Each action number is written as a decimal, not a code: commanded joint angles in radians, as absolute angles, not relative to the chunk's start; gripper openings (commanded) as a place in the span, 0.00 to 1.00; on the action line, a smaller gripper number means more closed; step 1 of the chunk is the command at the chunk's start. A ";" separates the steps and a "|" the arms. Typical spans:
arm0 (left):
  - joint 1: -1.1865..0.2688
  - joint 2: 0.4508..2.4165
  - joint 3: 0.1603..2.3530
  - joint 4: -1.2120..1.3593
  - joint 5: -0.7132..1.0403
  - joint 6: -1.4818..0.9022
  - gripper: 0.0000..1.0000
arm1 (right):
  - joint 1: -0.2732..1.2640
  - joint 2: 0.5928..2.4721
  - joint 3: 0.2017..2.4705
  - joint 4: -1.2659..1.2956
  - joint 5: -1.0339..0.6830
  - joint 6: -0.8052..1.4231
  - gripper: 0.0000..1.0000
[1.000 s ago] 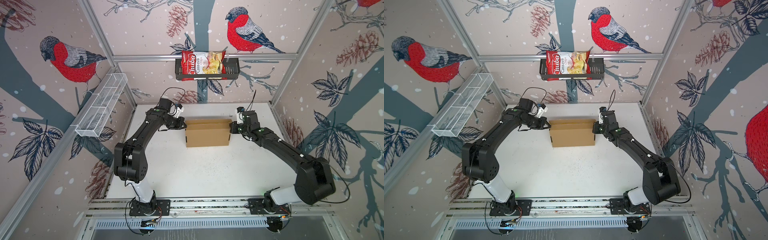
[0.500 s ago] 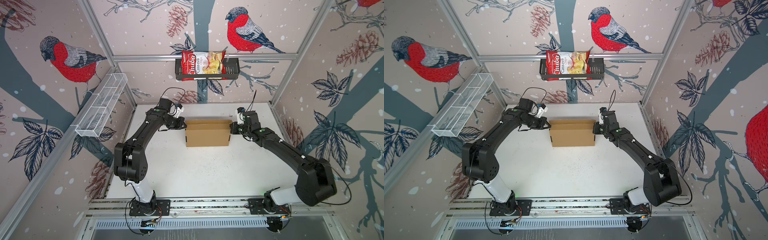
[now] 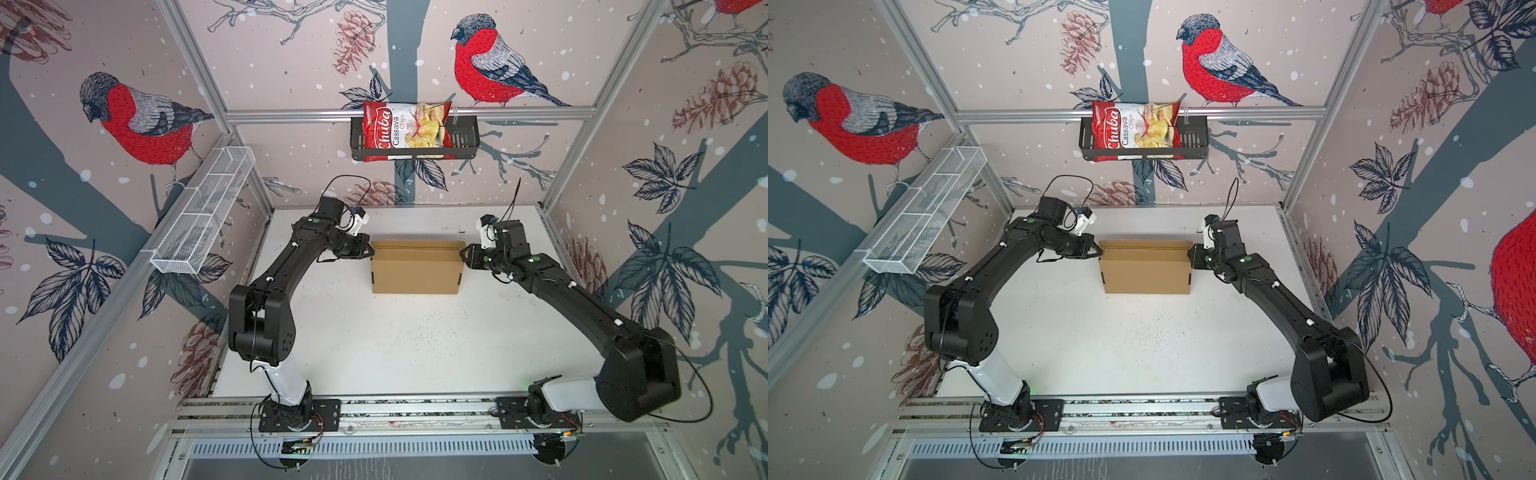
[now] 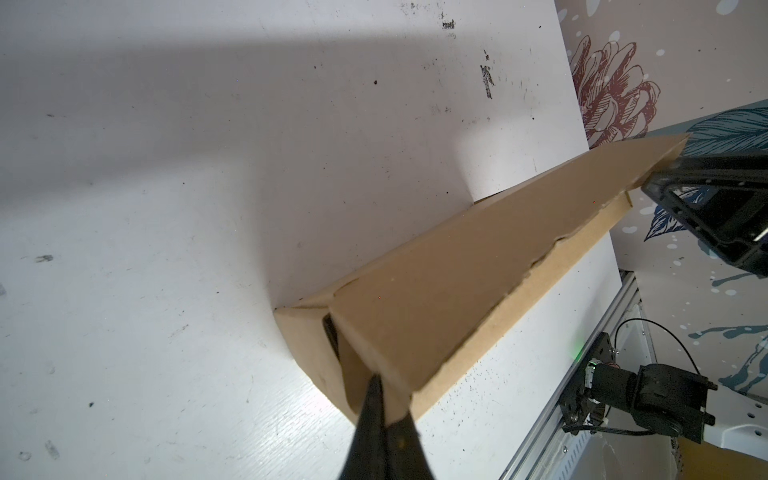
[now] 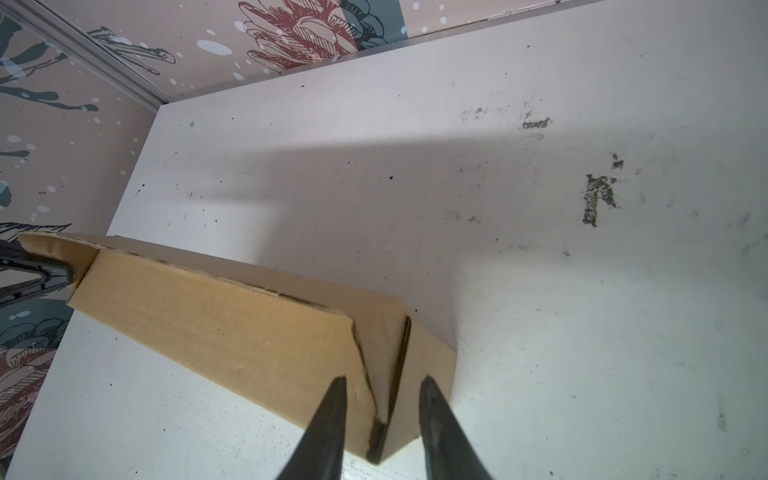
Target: Fold the paper box
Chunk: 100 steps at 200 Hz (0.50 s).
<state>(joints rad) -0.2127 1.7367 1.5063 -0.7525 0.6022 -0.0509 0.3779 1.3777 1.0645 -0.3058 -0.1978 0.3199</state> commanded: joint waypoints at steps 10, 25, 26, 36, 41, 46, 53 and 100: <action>-0.212 1.747 1.508 -0.808 0.582 -0.040 0.03 | 0.367 1.357 1.081 -0.327 -0.226 0.331 0.38; -0.212 1.749 1.507 -0.808 0.581 -0.040 0.03 | 0.354 1.342 1.080 -0.313 -0.256 0.345 0.41; -0.212 1.749 1.507 -0.808 0.581 -0.040 0.03 | 0.354 1.340 1.080 -0.313 -0.257 0.347 0.41; -0.212 1.747 1.508 -0.808 0.583 -0.039 0.03 | 0.347 1.329 1.083 -0.303 -0.272 0.360 0.44; -0.211 1.748 1.508 -0.810 0.583 -0.038 0.03 | 0.342 1.322 1.082 -0.296 -0.280 0.367 0.46; -0.212 1.748 1.508 -0.811 0.584 -0.038 0.03 | 0.338 1.316 1.080 -0.287 -0.289 0.380 0.47; -0.212 1.747 1.508 -0.809 0.584 -0.037 0.03 | 0.332 1.309 1.077 -0.273 -0.296 0.394 0.49; -0.212 1.746 1.499 -0.807 0.586 -0.034 0.03 | 0.294 1.343 1.063 -0.188 -0.348 0.621 0.59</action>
<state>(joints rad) -0.2127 1.7405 1.5078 -0.7479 0.6022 -0.0460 0.2897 1.3125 1.0477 -0.2436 -0.2955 0.4881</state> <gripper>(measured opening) 0.049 0.576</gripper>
